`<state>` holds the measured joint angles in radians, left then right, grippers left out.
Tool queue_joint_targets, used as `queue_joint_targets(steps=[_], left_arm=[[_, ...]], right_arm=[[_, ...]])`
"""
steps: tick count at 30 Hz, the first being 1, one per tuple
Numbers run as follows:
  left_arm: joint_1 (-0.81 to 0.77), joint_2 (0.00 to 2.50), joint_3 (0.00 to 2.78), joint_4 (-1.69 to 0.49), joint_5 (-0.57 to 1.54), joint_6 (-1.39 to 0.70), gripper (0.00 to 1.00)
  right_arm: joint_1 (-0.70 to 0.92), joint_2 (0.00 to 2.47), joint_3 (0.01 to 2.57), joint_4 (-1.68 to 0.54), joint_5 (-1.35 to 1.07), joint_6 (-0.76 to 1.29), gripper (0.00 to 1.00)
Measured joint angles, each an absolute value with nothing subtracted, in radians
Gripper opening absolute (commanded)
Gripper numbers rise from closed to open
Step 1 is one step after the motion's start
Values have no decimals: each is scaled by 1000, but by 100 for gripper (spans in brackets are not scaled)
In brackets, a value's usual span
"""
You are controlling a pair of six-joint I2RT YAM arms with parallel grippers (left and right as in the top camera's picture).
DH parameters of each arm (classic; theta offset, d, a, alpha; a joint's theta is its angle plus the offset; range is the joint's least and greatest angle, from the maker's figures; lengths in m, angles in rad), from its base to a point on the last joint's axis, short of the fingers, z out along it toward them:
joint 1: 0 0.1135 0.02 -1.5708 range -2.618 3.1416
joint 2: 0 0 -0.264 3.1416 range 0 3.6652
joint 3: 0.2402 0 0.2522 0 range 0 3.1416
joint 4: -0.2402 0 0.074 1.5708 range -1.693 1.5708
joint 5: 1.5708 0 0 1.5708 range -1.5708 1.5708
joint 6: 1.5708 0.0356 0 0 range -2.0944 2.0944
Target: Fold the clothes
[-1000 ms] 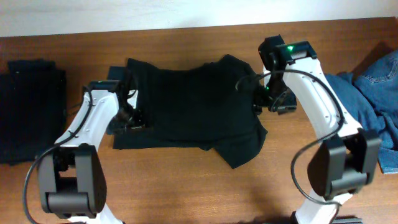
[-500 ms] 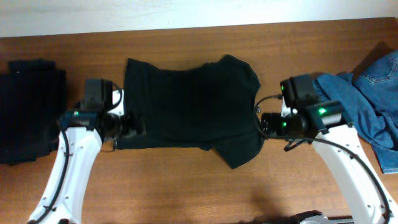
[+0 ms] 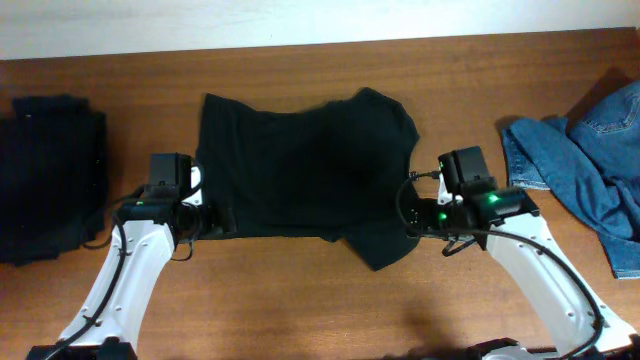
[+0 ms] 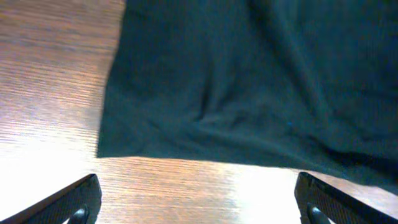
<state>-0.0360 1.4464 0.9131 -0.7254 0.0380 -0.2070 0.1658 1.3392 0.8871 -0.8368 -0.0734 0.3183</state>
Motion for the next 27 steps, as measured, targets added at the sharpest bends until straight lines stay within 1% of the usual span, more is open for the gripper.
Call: queue_joint_targets(steps=[6,9,18,27], left_arm=[[-18,1458,910,-709,1,-210,98],[6,1483,910,-706,-5,-210,98],[26,1588,908,-693,-4,-211,98],[26,1599,907,-667,-4,-210,98]], right_arm=[[166,1353,853,-781,-101,321,79],[166,1378,850,-777,-108,323,76],[166,1473,849,-766,-116,337,75],[166,1533,849,-754,-119,355,75]])
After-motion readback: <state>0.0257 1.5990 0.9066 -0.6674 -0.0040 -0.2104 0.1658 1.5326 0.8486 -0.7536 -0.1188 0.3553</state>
